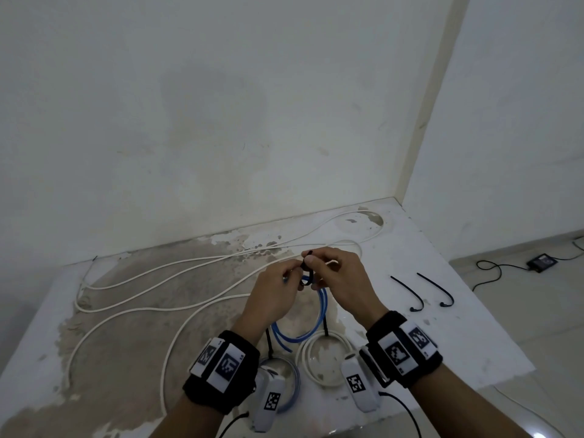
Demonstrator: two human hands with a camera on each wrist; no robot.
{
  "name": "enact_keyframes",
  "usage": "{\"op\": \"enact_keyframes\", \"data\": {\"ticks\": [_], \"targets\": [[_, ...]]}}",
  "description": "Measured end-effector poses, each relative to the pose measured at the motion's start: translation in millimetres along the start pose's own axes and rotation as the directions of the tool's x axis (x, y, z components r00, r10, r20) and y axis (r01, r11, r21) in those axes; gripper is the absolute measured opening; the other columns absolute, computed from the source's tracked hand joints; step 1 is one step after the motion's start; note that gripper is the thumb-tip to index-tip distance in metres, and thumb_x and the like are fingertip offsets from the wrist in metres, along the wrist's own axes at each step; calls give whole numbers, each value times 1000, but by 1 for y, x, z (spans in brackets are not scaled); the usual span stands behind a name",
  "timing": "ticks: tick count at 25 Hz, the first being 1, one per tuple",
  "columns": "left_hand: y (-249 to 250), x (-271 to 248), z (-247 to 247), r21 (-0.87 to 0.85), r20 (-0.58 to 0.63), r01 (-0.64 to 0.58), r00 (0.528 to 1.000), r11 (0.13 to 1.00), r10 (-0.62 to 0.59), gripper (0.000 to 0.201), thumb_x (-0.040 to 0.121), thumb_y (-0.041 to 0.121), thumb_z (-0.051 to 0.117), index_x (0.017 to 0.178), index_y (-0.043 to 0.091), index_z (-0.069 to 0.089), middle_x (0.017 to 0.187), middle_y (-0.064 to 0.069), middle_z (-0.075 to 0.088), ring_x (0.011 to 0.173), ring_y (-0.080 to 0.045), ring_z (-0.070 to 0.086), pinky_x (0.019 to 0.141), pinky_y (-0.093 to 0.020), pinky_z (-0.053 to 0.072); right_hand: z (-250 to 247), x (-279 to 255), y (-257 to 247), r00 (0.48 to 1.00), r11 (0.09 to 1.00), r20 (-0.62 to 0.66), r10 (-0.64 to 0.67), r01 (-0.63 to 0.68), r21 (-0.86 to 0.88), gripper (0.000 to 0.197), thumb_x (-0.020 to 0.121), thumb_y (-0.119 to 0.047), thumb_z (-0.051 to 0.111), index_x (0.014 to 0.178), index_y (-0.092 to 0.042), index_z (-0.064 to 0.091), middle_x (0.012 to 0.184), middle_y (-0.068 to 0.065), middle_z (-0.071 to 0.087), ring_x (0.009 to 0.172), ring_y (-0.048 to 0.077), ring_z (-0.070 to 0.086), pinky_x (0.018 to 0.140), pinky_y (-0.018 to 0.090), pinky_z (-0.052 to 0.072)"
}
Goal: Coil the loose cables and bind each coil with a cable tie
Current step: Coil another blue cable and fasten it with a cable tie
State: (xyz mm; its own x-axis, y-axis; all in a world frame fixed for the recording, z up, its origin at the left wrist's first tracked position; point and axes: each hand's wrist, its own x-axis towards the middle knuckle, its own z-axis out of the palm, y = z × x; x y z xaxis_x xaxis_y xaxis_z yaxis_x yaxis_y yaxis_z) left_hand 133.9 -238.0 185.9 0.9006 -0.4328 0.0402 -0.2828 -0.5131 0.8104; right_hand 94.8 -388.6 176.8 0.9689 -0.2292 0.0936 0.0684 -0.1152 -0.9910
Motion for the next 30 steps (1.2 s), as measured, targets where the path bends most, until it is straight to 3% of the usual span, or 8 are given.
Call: {"op": "enact_keyframes", "data": {"ticks": [5, 9, 12, 16, 19, 24, 27, 30], "targets": [[3, -1, 2, -93, 55, 23, 998, 995, -18, 28, 102, 19, 44, 112, 24, 69, 82, 11, 68, 71, 4, 64, 77, -19, 49, 1, 1, 5, 979, 986, -138, -151, 139, -95, 10, 92, -12, 69, 99, -11, 76, 102, 4, 68, 80, 16, 71, 57, 27, 61], [7, -1, -4, -156, 86, 2, 996, 988, 12, 29, 102, 17, 44, 117, 22, 68, 81, 11, 69, 73, 5, 63, 75, -5, 44, -1, 1, 0, 971, 967, -100, -215, 198, -162, 8, 94, -12, 66, 94, -14, 74, 85, -4, 74, 76, 10, 70, 58, 22, 57], [9, -2, -7, -157, 97, -7, 995, 988, 23, 28, 102, 18, 44, 111, 19, 70, 75, 10, 67, 73, 7, 62, 74, -3, 43, -4, 6, -3, 956, 922, -56, -288, 261, -288, 7, 96, -13, 63, 93, -16, 68, 74, -7, 72, 68, 7, 70, 62, 17, 52], [4, -3, -1, -103, 87, 27, 996, 994, -18, 34, 104, 27, 40, 104, 14, 71, 78, 6, 68, 79, -7, 64, 74, -19, 45, -7, 15, -5, 947, 797, 49, -317, 294, -527, 6, 102, -27, 53, 97, -25, 55, 67, -9, 70, 59, 8, 66, 58, 37, 54], [4, -5, -1, -162, 70, 22, 997, 987, -11, 32, 105, 23, 36, 113, 18, 67, 77, 1, 67, 56, 3, 55, 56, -11, 39, -6, 18, -4, 949, 716, 112, -296, 298, -632, 6, 103, -31, 48, 100, -26, 51, 64, -8, 68, 59, 13, 63, 56, 41, 53], [3, -8, -6, -200, 54, 45, 998, 979, -35, 34, 106, 26, 33, 110, 14, 64, 71, -2, 61, 45, 4, 48, 49, -10, 36, -6, 20, -10, 940, 766, 155, -304, 338, -547, 8, 101, -25, 55, 94, -21, 56, 81, -8, 63, 65, 11, 63, 62, 37, 53], [7, -9, -7, -213, 31, 77, 997, 974, -72, 39, 104, 38, 34, 88, 21, 65, 58, 8, 54, 43, 0, 42, 47, -13, 32, -4, 20, -15, 942, 815, 176, -287, 337, -471, 7, 100, -21, 56, 94, -19, 58, 78, -7, 68, 64, 7, 67, 61, 25, 54], [9, -7, -10, -297, 32, 165, 986, 941, -163, 37, 101, 39, 43, 92, 19, 72, 42, 14, 46, 37, 0, 40, 41, -9, 27, -4, 20, -19, 945, 848, 183, -271, 324, -419, 7, 100, -19, 57, 94, -18, 60, 77, -5, 71, 62, 5, 69, 58, 18, 53]]}}
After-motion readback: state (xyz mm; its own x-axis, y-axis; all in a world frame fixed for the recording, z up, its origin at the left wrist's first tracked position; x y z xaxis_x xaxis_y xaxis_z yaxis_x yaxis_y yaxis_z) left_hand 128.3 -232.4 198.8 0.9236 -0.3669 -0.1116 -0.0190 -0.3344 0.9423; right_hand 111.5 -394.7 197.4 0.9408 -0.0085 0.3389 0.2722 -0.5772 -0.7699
